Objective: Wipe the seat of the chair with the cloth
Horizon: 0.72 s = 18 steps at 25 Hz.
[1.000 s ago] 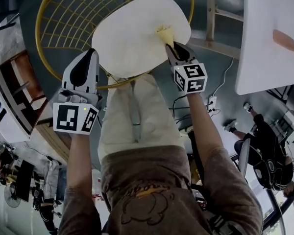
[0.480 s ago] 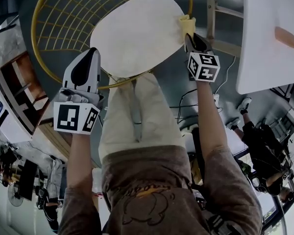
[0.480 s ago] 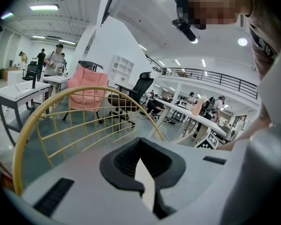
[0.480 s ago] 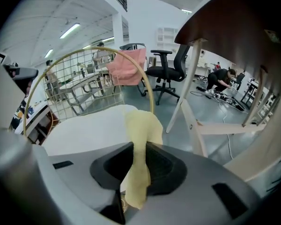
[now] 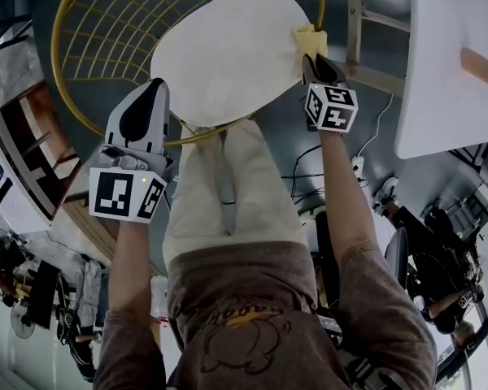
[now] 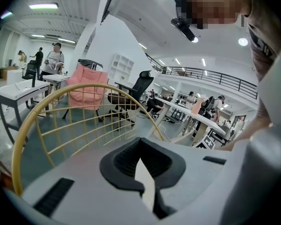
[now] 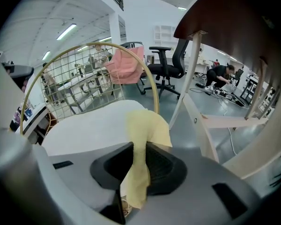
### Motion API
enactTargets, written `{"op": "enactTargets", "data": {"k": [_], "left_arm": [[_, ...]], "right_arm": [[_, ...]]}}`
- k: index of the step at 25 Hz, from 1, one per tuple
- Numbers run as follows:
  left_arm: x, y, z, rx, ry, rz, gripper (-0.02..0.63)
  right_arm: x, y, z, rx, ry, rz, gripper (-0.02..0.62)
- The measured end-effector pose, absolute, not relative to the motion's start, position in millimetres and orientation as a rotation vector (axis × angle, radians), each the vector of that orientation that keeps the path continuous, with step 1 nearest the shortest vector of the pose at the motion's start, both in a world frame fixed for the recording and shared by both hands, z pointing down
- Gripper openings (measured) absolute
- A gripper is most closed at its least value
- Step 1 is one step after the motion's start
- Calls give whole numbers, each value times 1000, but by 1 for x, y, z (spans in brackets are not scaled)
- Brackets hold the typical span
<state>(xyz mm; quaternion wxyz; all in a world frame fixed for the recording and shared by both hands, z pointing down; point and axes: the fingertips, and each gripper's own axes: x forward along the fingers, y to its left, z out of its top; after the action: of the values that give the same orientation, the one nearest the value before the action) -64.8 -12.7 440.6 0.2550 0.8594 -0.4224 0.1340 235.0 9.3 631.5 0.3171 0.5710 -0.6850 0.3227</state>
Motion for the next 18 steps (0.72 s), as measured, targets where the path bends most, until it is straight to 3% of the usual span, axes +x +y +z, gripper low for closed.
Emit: {"op": "enactTargets", "data": {"k": [18], "left_arm": [[-67, -10, 445, 2317, -1157, 366, 8]], "right_arm": [[120, 64, 673, 1227, -1880, 993, 95]]}}
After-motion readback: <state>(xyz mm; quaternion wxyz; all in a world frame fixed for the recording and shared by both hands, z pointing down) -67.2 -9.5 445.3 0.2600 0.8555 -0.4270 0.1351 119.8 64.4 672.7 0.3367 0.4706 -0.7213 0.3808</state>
